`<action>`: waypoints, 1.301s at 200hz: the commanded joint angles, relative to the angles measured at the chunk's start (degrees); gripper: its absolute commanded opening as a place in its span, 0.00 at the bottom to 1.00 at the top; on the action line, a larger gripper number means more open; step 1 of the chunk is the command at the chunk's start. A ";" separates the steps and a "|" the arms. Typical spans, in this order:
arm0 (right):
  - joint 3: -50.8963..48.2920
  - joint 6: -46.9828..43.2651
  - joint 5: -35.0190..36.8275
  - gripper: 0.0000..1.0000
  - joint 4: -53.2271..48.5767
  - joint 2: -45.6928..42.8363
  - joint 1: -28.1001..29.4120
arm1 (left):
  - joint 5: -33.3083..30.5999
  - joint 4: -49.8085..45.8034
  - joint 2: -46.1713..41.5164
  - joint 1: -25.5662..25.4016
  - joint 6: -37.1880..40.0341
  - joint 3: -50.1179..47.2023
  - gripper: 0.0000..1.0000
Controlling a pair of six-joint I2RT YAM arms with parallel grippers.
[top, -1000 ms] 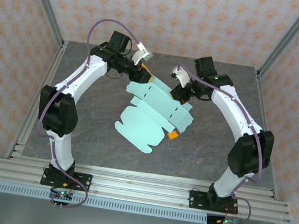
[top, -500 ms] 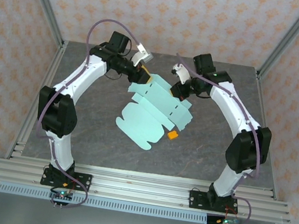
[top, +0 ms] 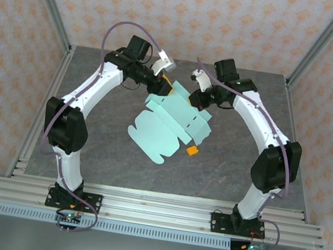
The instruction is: Fold the paper box
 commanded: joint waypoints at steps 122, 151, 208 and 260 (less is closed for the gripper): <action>-3.76 -5.76 -1.78 0.00 3.85 -3.25 -0.09 | -0.07 -1.84 -1.41 -1.33 -0.76 4.26 0.42; -4.97 -12.17 0.09 0.00 1.20 -4.62 -0.50 | -1.64 -0.06 -4.62 0.59 -1.68 1.84 0.45; -1.64 -22.41 0.01 0.00 -4.26 -4.59 -1.08 | -5.34 6.13 -13.00 5.82 -4.12 -9.08 0.50; 1.23 -25.52 -0.15 0.00 -6.76 -4.40 -1.19 | -12.04 19.55 -22.64 14.39 -12.66 -27.39 0.49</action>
